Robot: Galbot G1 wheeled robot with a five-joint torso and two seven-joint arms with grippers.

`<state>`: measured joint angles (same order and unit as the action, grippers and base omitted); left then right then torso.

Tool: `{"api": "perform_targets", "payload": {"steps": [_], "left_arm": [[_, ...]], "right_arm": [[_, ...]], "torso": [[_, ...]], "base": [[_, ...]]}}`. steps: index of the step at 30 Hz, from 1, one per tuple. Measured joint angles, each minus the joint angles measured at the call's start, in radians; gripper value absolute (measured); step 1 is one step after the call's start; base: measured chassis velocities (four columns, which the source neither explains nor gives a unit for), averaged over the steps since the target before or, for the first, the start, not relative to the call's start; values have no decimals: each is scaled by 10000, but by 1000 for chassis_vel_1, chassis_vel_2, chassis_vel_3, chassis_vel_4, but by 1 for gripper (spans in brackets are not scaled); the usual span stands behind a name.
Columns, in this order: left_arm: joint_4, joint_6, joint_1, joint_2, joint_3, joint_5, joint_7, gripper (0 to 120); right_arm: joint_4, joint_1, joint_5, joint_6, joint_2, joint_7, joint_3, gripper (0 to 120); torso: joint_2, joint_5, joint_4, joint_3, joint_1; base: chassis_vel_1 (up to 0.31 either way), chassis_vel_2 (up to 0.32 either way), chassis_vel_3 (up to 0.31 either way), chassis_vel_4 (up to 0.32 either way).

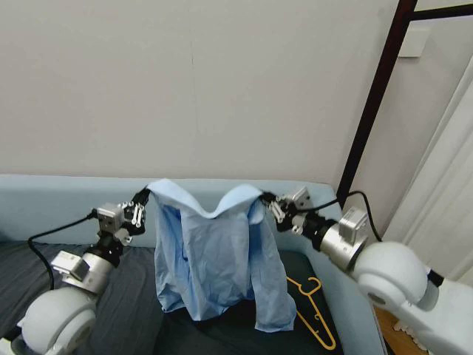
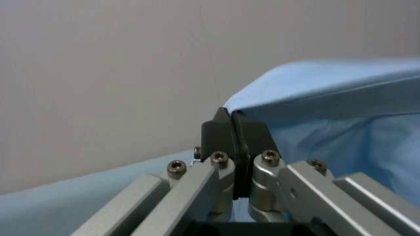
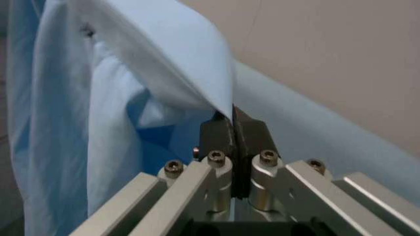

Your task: Pick up the clothes from the sofa and hang them on the clothes hanger.

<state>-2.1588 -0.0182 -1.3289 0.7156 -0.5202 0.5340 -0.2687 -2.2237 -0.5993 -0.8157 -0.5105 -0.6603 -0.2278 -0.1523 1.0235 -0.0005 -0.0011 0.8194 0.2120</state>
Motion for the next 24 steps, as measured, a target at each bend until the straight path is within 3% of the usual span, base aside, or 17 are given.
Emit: {"api": "perform_targets", "payload": {"steps": [2, 5, 11, 16, 21, 24], "left_arm": [[-120, 444, -497, 168, -24, -517, -529, 0], [-228, 506, -662, 298, -72, -642, -662, 0], [-450, 401, -816, 524, -131, -679, -742, 0], [-522, 312, -973, 733, -59, -803, -510, 0], [65, 580, -1324, 1433, 154, -2062, -694, 0], [310, 727, -1355, 1695, 194, -2281, -957, 0]], "right_arm": [[-154, -481, -159, -773, -275, -782, -165, 0], [-158, -594, -221, -819, -477, -973, -230, 0], [-92, -579, -324, 111, -766, -606, -376, 0], [-129, -662, -480, 295, -998, -440, -291, 0], [-94, -1533, -685, -581, -1300, -1470, -266, 0], [-66, -1907, -1442, -890, -1439, -2137, -232, 8]], "torso": [[0, 0, -1, 0, 0], [0, -1, -2, 0, 0], [0, -1, -2, 0, 0], [0, 0, -1, 0, 1], [0, -2, -1, 1, 1], [0, -1, -2, 1, 1]], "base": [[0, 0, 0, 0], [0, 0, 0, 0], [0, 0, 0, 0], [0, 0, 0, 0], [0, 0, 0, 0], [0, 0, 0, 0]]}}
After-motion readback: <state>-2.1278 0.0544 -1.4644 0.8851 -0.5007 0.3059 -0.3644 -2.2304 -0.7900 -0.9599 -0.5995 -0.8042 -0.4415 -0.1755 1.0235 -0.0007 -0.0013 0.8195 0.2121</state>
